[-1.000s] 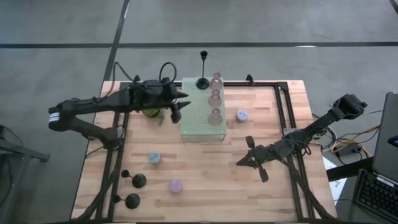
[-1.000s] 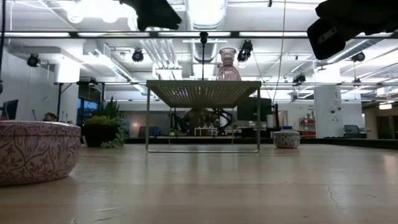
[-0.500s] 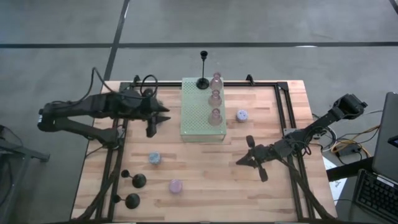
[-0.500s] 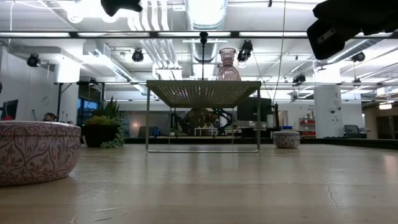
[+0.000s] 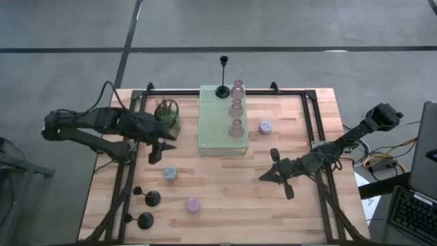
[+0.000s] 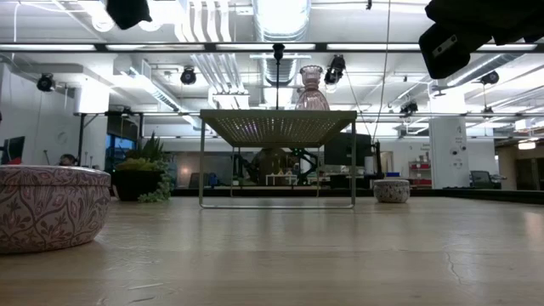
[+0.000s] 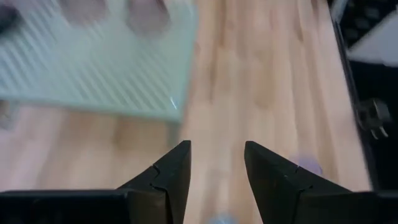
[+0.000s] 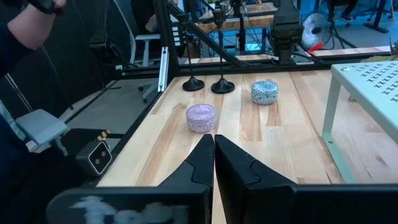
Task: Pick & Place candle stick holders
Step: Put the top black candle holder on the shelf aligned with the other black candle holder
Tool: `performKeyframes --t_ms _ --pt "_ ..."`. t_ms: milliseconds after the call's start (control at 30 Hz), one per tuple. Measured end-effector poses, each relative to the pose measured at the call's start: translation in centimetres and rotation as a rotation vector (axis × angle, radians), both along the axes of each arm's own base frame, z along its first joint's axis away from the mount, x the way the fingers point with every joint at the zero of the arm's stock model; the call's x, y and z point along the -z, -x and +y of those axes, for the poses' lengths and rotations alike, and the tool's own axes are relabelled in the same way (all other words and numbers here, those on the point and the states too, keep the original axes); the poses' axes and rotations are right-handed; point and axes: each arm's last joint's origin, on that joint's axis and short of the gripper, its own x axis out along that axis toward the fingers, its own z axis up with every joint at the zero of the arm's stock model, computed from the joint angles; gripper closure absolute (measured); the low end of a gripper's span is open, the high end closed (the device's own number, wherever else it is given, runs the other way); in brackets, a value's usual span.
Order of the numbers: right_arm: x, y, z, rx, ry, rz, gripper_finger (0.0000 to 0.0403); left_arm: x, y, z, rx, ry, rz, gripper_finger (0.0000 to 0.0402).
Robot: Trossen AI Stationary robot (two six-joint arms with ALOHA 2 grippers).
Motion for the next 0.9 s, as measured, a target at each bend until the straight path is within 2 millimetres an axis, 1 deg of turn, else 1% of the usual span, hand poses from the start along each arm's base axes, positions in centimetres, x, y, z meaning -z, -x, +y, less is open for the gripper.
performKeyframes --t_ms 167,300,367,533,667,800,900 --pt "0.0 0.0 0.0 -0.001 0.005 -0.002 0.0394 1.0 1.1 -0.7 -0.04 0.081 0.15 0.0248" --pt "0.0 0.0 0.0 0.0 -0.001 0.0 0.0394 1.1 1.4 -1.5 -0.029 0.113 0.178 0.0248" --pt "0.0 0.0 0.0 0.0 -0.002 0.0 0.0394 1.1 1.5 -1.9 -0.015 0.105 0.169 0.0248" --pt "0.0 0.0 0.0 0.007 -0.043 0.015 0.0394 0.7 1.5 -3.0 -0.01 0.006 0.091 0.0248" --pt "0.0 0.0 0.0 0.012 -0.068 0.026 0.0394 0.6 1.7 -3.9 -0.003 -0.033 0.058 0.0248" --pt "0.1 0.0 0.0 0.005 -0.027 0.016 0.0394 0.5 2.0 -4.7 -0.011 -0.046 0.028 0.0248" --pt "0.1 0.0 0.0 0.007 -0.033 0.02 0.0394 0.9 2.1 -5.4 -0.001 -0.048 0.016 0.0248"
